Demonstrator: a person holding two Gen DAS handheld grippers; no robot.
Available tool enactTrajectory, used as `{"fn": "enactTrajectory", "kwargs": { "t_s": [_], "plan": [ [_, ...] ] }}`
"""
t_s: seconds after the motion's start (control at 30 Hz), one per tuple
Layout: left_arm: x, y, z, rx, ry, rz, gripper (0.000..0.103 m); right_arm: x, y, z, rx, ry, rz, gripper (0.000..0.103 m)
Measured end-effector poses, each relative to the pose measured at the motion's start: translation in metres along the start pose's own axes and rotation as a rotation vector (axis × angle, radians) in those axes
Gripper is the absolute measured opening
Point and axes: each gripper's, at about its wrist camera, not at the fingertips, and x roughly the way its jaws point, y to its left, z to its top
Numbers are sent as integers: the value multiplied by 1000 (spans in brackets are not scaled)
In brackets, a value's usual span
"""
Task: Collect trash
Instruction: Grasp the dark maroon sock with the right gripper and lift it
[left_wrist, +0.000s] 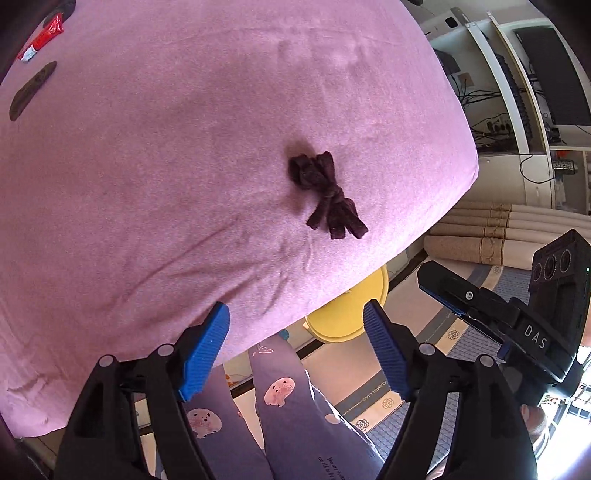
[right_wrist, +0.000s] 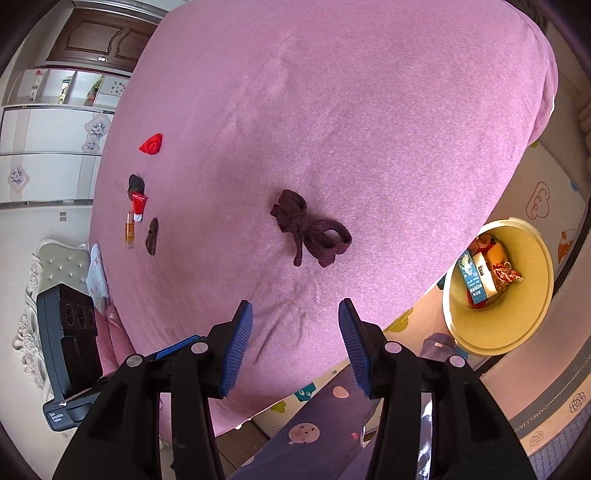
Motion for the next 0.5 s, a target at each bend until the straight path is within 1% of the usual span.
{"fn": "enactTrajectory", "kwargs": {
  "t_s": [0.1, 0.23, 0.33, 0.5],
  "plan": [
    [-2, 19, 6, -16, -4, -4, 77, 20, 13, 6, -46, -3, -78, 49],
    [0, 34, 14, -37, -2, -3, 77, 42, 20, 20, -89, 6, -146, 49],
    [5, 43, 22, -78, 6, -39, 77, 61, 23, 34, -117, 28, -178, 49],
    [22, 51, 36, -131, 11, -28, 77, 97, 16, 56, -121, 87, -201, 49]
  ]
}}
